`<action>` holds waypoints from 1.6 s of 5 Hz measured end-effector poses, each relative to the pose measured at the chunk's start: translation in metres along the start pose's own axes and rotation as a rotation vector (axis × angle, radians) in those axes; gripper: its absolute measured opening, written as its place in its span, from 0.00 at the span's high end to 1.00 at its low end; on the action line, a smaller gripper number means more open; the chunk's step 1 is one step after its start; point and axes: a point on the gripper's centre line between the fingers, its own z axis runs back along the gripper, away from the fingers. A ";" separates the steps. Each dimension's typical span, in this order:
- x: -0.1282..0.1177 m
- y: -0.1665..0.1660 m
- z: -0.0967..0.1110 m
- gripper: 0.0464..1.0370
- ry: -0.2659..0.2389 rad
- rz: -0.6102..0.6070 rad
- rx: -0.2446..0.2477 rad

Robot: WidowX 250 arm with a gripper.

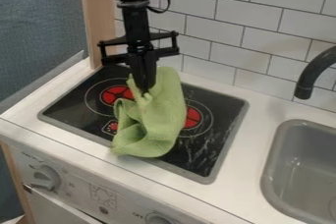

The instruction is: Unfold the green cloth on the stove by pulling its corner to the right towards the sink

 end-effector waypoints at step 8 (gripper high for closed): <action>0.006 -0.155 -0.060 1.00 -0.050 -0.097 -0.089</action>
